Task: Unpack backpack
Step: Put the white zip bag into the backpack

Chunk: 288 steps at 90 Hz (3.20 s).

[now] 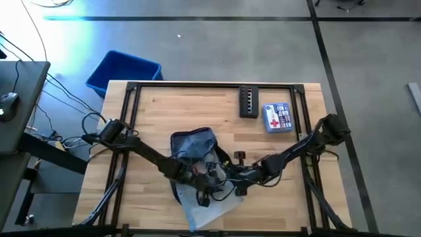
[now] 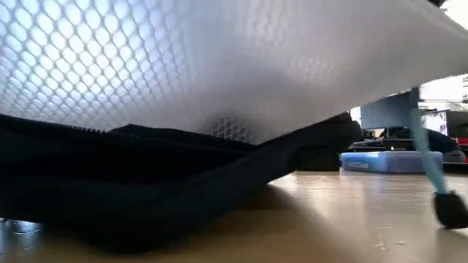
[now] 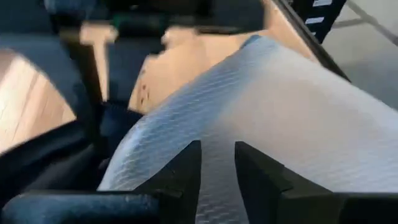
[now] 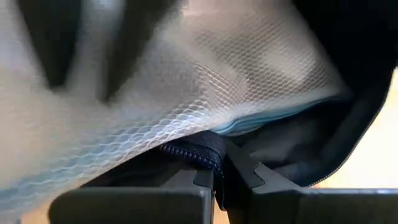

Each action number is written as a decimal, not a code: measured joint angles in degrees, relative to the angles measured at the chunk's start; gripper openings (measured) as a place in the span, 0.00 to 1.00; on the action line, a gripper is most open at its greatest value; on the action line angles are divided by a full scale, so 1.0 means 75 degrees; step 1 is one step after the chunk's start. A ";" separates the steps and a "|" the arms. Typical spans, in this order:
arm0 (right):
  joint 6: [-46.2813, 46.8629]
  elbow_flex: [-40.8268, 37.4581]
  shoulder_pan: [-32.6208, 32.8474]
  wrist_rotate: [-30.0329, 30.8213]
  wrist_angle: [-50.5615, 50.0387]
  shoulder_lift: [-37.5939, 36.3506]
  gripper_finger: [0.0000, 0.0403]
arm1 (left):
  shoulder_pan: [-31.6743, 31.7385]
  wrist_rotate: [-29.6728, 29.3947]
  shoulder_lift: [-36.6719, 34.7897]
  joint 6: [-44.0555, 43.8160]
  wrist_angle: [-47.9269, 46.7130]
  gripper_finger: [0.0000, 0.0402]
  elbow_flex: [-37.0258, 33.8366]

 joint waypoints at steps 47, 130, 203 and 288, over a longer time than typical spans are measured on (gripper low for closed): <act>0.0554 0.0012 0.1158 0.0043 -0.0127 0.0003 0.00 | 0.0421 -0.0981 0.0045 -0.1306 -0.2317 0.19 0.0007; -0.1295 0.0012 0.2032 -0.1162 0.1496 0.0003 0.00 | 0.0892 -0.3268 -0.0011 -0.2532 -0.3457 0.19 0.0110; -0.1098 0.0023 0.2005 -0.0190 0.1308 0.0003 0.00 | -0.0286 0.2256 0.0010 -0.0345 -0.2503 0.19 0.1137; -0.1783 0.0015 0.2269 -0.1436 0.1569 0.0006 0.00 | 0.0895 0.0695 0.1390 -0.0922 0.1027 0.19 0.1137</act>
